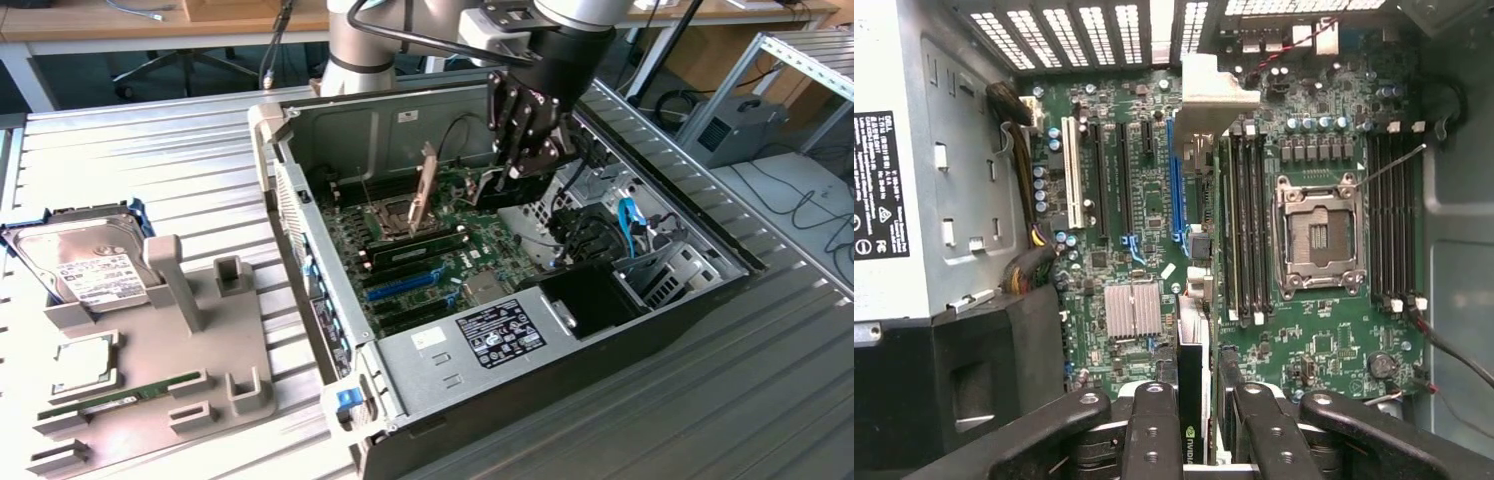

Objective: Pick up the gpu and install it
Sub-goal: 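Insert the gpu into the slot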

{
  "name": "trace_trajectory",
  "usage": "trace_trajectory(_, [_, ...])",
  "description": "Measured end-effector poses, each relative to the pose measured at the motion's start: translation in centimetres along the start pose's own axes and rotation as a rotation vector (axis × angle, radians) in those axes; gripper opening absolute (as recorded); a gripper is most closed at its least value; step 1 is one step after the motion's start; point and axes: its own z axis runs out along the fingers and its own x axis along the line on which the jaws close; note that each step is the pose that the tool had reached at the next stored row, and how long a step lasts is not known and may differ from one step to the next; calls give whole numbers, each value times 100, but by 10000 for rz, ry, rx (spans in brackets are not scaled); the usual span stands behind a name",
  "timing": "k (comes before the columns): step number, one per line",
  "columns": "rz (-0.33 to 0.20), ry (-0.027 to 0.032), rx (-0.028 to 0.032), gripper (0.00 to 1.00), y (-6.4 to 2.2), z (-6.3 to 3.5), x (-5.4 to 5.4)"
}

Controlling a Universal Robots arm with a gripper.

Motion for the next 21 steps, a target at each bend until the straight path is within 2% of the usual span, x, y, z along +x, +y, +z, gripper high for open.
trace_trajectory(10, [-554,10,-14,26,0,0,0])
trace_trajectory(21, [-932,18,-23,26,0,0,0])
